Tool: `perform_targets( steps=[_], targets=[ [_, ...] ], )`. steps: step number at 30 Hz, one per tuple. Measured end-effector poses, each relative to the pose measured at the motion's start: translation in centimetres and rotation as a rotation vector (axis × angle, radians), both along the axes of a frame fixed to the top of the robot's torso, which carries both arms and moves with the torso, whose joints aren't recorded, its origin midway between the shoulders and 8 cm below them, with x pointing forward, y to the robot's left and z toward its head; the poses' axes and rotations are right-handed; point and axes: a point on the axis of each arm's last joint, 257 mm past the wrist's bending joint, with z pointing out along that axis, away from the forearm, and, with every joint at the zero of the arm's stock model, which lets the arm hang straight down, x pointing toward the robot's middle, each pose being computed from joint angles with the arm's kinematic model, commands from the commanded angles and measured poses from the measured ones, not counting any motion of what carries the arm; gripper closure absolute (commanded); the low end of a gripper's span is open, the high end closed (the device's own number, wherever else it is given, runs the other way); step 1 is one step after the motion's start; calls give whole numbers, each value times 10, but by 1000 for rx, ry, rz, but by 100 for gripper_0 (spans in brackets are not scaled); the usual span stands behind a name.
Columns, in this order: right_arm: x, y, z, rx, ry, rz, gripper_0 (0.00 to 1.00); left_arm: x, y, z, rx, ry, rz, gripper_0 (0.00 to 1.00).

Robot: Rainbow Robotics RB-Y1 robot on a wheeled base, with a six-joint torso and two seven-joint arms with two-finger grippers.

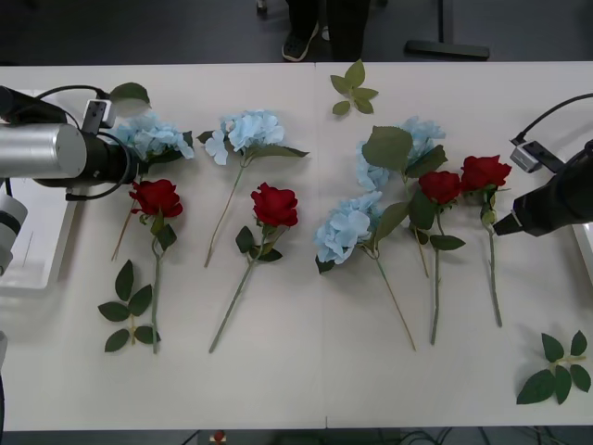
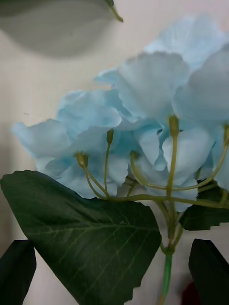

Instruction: Place the red flowers into the right box and the blue flowers into the left box. If a person shows an open palm, hand one flower to the person first, then continue sorting.

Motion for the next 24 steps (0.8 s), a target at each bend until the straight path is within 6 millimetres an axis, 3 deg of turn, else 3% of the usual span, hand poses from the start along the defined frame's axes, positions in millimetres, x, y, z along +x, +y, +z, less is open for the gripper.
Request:
perform_targets(
  steps=[5,14,15,16,17,18,19,20,21,24],
  targets=[
    [6,6,-11,-32,-12,-10,0,-3,0,-16,24,19,-4,7],
    [15,15,-26,-87,-33,-17,0,-3,-17,-25,57,27,-49,7],
    [15,16,-28,-93,-33,-21,0,-3,-17,-25,61,28,-51,11],
    [16,17,-29,-94,-34,-26,0,-4,-17,-26,67,28,-55,22],
    [18,19,-30,-90,-41,-34,0,-4,-17,-26,75,30,-61,41],
    [21,20,-31,-82,-51,-44,0,-4,-18,-27,81,31,-65,50],
    [24,22,-33,-73,-60,-51,0,-5,-18,-28,86,33,-68,72],
    [25,24,-37,-65,-63,-56,0,-5,-19,-29,90,36,-72,72],
    [25,25,-40,-59,-62,-61,0,-5,-20,-30,93,37,-75,100],
    [26,27,-50,-44,-59,-74,0,-6,-21,-31,97,39,-79,100]
  ],
)
